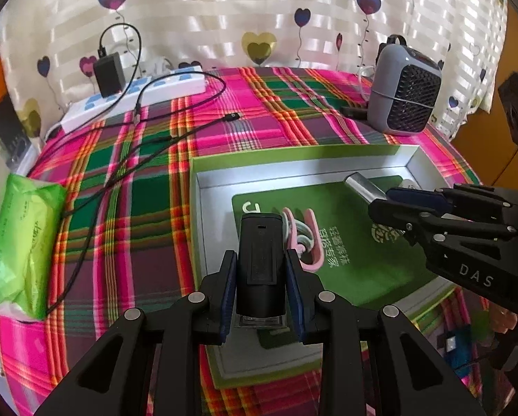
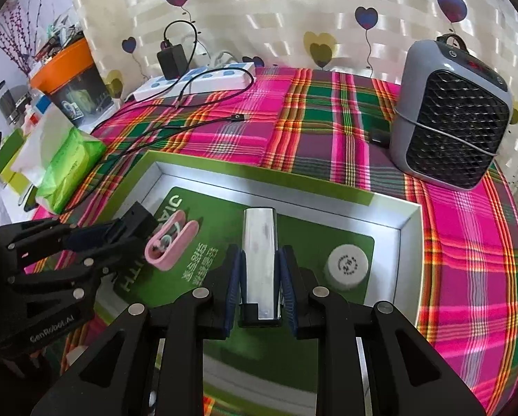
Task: Organize rigid objects
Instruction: 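Lower the silver bar with the right tool into the box while the left tool lowers the black block, then open the right tool releasing the bar while the left tool releases the block in the box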
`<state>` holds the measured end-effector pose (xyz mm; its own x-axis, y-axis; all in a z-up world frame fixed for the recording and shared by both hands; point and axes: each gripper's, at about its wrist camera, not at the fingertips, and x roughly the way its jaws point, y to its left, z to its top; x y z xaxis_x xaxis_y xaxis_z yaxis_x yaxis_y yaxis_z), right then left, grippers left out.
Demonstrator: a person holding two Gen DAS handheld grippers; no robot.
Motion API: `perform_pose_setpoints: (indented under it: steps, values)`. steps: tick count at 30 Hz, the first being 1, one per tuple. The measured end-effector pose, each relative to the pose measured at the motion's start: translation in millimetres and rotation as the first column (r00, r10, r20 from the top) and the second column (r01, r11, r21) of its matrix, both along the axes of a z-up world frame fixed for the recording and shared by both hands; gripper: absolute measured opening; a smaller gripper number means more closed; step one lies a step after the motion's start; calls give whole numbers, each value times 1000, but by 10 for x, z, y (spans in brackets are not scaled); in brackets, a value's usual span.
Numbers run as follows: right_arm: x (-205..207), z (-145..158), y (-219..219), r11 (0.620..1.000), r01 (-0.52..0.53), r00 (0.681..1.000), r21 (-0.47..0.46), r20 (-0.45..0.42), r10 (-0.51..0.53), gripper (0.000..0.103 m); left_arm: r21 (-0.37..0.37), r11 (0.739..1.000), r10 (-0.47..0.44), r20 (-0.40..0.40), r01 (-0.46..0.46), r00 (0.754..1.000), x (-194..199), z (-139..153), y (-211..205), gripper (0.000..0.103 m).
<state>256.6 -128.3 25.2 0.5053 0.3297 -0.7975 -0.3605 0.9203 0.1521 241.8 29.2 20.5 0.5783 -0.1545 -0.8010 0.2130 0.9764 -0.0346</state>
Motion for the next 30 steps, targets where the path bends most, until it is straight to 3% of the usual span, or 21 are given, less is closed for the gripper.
perform_pose_setpoints:
  steps: [30]
  values:
    - [119, -103, 65, 1000, 5, 1000, -7, -31, -6, 24, 25, 1000, -17, -13, 18, 1000, 87, -71, -121, 27]
